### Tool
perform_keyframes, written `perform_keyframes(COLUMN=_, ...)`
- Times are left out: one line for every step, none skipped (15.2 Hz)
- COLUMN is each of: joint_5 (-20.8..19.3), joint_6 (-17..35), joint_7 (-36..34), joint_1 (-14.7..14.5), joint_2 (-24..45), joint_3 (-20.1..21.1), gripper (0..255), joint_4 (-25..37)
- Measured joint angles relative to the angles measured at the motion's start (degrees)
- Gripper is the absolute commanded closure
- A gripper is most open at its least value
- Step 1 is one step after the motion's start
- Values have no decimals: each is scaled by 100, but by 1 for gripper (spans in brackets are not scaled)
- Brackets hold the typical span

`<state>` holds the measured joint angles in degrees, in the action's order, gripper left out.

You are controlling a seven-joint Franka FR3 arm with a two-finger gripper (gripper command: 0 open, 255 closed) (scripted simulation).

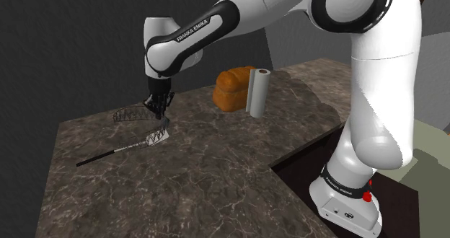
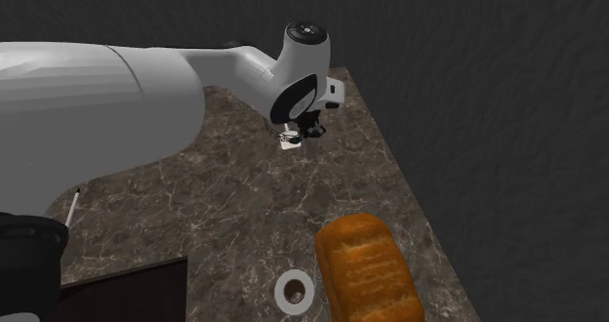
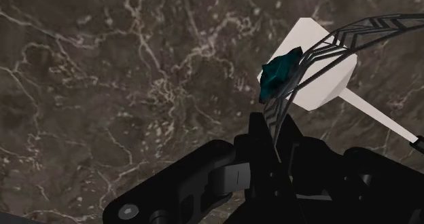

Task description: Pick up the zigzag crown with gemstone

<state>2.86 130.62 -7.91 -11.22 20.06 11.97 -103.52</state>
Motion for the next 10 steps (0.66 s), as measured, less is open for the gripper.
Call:
perform_keyframes(joint_5=5, joint_6=-79, joint_7=2, joint_1=6, joint_2=-40, joint_3=1, gripper=255, joint_4=40)
perform_keyframes(joint_5=14, joint_6=-134, joint_7=1, joint_1=10, joint_2=-96, joint_3=5, gripper=255, joint_4=40)
perform_keyframes(joint_5=16, joint_6=-196, joint_7=-6, joint_1=9, joint_2=-118, joint_3=8, gripper=255, joint_4=81)
perform_keyframes(joint_5=23, joint_6=-259, joint_7=-10, joint_1=11, joint_2=-164, joint_3=12, gripper=255, joint_4=98)
perform_keyframes(joint_5=28, joint_6=-336, joint_7=-6, joint_1=18, joint_2=-196, joint_3=12, gripper=255, joint_4=143)
perform_keyframes(joint_5=31, joint_6=-391, joint_7=-17, joint_1=16, joint_2=-232, joint_3=16, gripper=255, joint_4=164)
perform_keyframes(joint_5=32, joint_6=-466, joint_7=-24, joint_1=14, joint_2=-252, joint_3=18, gripper=255, joint_4=219)
perform_keyframes(joint_5=34, joint_6=-525, joint_7=-26, joint_1=16, joint_2=-271, joint_3=19, gripper=255, joint_4=260)
perform_keyframes(joint_5=39, joint_6=-580, joint_7=-17, joint_1=25, joint_2=-289, joint_3=17, gripper=255, joint_4=296)
perform_keyframes(joint_5=41, joint_6=-620, joint_7=-22, joint_1=25, joint_2=-310, joint_3=19, gripper=255, joint_4=315)
